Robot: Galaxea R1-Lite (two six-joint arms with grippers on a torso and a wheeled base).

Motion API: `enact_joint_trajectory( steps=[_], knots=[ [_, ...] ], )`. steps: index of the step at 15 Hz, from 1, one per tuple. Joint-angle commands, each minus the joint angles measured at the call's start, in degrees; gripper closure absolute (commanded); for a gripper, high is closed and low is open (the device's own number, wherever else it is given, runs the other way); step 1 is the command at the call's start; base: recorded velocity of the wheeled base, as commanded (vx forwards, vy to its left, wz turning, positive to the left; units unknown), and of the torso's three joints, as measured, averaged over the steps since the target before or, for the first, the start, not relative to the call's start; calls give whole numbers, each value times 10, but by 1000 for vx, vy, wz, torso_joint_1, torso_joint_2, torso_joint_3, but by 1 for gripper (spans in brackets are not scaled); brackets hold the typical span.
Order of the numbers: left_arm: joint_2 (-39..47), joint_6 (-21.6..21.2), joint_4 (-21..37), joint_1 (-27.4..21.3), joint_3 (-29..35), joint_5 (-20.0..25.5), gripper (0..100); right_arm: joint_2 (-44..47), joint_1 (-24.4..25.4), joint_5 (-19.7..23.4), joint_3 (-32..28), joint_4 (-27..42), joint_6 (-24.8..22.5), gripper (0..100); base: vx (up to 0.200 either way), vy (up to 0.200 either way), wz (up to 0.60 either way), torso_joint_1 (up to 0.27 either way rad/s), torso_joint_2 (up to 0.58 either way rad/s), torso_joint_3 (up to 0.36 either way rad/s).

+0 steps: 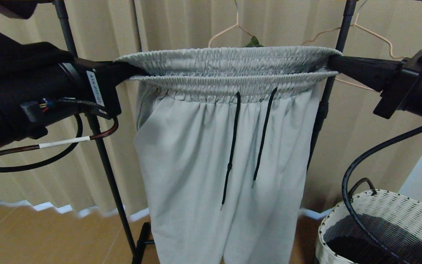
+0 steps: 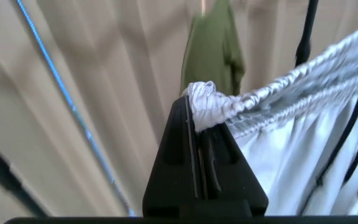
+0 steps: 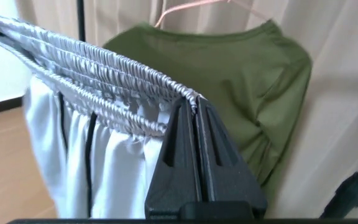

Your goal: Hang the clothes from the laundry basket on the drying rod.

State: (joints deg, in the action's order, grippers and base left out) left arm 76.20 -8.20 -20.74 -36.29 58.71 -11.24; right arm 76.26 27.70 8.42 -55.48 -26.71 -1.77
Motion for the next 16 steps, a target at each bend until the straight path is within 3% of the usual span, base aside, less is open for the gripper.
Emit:
enact_joint_trajectory(
  steps=[1, 6, 9, 12, 13, 16],
  knots=[
    [14, 0, -9, -12, 6, 1, 100, 20, -7, 0, -4, -7, -1, 100, 0, 0, 0, 0, 0, 0],
    [19, -2, -11, -15, 4, -4, 100, 7, -12, 1, 5, -2, -1, 100, 0, 0, 0, 0, 0, 0],
    [53, 1, -12, -14, 30, -17, 100, -69, -7, 7, 7, 83, -3, 100, 0, 0, 0, 0, 0, 0],
    [88, 15, -28, -15, 60, -55, 100, -125, -1, 71, 24, 134, -1, 100, 0, 0, 0, 0, 0, 0],
    [105, 21, -40, -15, 75, -68, 100, -152, -1, 122, 42, 144, -1, 100, 0, 0, 0, 0, 0, 0],
    [115, 22, -46, -17, 79, -69, 100, -171, 11, 184, 78, 141, 0, 100, 0, 0, 0, 0, 0, 0]
  ],
)
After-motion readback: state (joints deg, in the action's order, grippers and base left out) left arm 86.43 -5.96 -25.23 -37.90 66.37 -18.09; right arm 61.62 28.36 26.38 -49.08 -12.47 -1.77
